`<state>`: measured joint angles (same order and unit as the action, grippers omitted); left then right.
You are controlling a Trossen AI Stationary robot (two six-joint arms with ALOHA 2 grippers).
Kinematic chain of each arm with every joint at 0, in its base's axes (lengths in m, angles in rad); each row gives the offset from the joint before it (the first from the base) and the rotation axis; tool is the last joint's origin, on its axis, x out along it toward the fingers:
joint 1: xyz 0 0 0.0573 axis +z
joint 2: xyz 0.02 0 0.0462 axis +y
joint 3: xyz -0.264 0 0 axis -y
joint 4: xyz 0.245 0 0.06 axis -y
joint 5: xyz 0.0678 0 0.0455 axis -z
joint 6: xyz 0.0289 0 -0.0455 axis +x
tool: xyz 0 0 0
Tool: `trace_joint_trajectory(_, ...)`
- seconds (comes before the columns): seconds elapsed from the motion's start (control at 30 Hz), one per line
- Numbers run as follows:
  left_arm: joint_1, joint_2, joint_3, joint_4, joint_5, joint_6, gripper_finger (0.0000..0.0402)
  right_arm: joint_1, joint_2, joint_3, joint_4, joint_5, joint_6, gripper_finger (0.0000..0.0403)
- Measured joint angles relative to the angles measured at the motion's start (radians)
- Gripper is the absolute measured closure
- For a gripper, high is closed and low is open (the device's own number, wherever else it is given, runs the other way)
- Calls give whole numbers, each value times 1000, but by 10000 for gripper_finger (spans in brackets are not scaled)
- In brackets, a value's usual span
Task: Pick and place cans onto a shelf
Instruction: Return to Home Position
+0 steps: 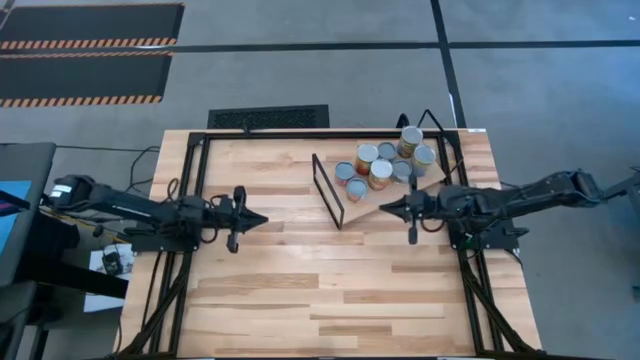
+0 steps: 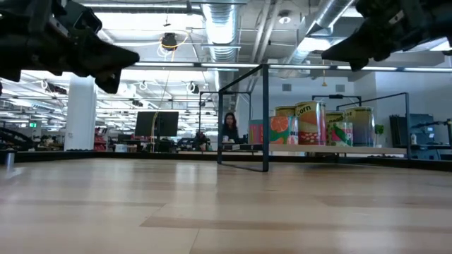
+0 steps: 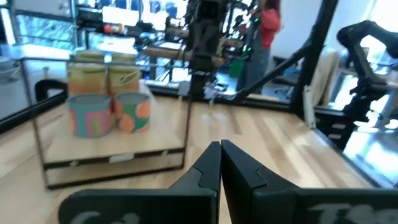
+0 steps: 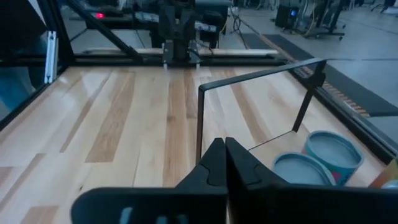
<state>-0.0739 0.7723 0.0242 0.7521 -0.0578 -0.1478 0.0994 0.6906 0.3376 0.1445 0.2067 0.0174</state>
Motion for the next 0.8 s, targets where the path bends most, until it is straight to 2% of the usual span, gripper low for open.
trace_joint_trajectory(0.3,29,-314,0,-342,-3,-4,401,-2,-160,-70,-6,2,-27,397)
trace_joint_trajectory(0.47,29,-466,0,-472,-42,8,401,-4,-245,-131,3,1,-37,399)
trace_joint_trajectory(0.8,29,-744,0,-732,-44,7,401,-4,-446,-234,22,4,-50,399)
